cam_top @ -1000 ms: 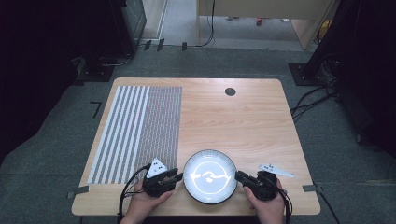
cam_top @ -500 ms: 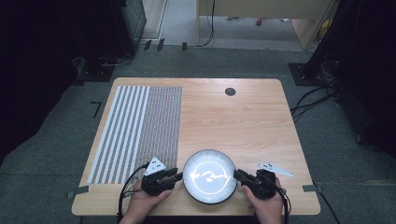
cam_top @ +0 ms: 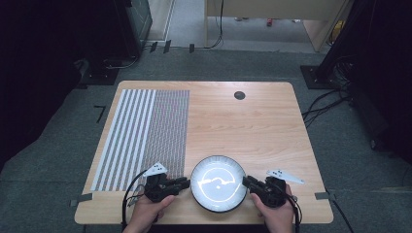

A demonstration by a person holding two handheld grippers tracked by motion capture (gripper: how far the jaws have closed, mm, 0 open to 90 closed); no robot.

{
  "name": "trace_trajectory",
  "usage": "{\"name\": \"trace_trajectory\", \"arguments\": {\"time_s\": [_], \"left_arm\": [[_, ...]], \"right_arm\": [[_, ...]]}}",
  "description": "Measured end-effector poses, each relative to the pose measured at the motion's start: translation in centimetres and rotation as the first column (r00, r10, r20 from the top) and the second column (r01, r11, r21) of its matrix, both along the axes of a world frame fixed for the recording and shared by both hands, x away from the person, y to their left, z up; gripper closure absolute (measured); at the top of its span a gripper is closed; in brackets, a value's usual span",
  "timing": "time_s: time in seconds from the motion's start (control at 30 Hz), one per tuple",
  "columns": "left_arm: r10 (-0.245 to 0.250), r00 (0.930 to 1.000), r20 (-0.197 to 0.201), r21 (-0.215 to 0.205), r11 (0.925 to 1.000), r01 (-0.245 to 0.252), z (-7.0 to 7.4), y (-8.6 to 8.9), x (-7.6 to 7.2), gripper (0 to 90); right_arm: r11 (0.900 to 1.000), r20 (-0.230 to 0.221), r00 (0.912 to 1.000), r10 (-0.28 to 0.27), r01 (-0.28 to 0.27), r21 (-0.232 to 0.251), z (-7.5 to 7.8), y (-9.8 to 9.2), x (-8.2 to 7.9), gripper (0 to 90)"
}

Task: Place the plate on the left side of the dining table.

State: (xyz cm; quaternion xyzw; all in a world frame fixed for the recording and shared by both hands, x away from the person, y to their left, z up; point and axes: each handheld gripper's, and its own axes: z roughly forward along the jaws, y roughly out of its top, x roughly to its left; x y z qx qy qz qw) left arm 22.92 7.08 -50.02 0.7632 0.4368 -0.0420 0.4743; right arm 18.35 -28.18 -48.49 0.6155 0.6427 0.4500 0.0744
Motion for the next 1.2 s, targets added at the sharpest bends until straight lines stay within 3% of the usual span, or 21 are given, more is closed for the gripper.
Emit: {"name": "trace_trajectory", "arguments": {"time_s": [0.07,0.17,0.27,0.3,0.37,0.67,0.9,1.0,1.2], "left_arm": [[0.004,0.9999,-0.01,-0.001,1.0,-0.004,-0.1,-0.1,0.0,79.6],[0.0,0.9997,-0.025,0.009,1.0,0.0,-0.3,-0.2,0.0,81.2],[-0.002,0.9997,-0.026,0.016,0.9999,0.002,-0.4,-0.3,0.0,82.7],[-0.001,0.9997,-0.025,0.016,0.9999,0.002,-0.3,-0.3,0.0,83.5],[-0.002,0.9997,-0.023,0.017,0.9999,0.002,-0.3,-0.3,0.0,83.8],[0.008,0.9997,-0.022,0.024,0.9997,-0.008,-0.4,-0.5,0.0,85.8],[0.016,0.9996,-0.022,0.028,0.9995,-0.015,-0.4,-0.5,0.0,83.5],[0.016,0.9994,-0.032,0.024,0.9996,-0.015,-0.4,-0.4,0.1,81.3],[0.018,0.9989,-0.043,0.016,0.9997,-0.017,-0.4,-0.3,0.1,80.5]], "right_arm": [[0.999,0.016,0.9998,-0.009,0.01,-0.039,0.1,0.4,-0.1,73.8],[0.999,0.018,0.9997,-0.015,0.016,-0.038,0.1,0.5,-0.1,74.1],[1.0,0.011,0.9998,-0.018,0.019,-0.02,0.0,0.3,0.0,74.6],[1.0,0.001,0.9998,-0.021,0.021,0.015,-0.1,0.1,0.1,74.9],[0.999,-0.005,0.9998,-0.02,0.02,0.031,-0.1,-0.1,0.2,74.8],[0.998,-0.023,0.9994,-0.025,0.026,0.051,-0.1,0.1,0.9,74.7],[0.997,0.012,0.998,-0.061,0.062,-0.039,0.0,1.0,0.8,82.2],[0.995,0.02,0.9964,-0.083,0.084,-0.053,-0.1,1.1,0.8,87.3],[0.992,0.031,0.9938,-0.106,0.108,-0.058,-0.2,1.2,0.9,88.2]]}}
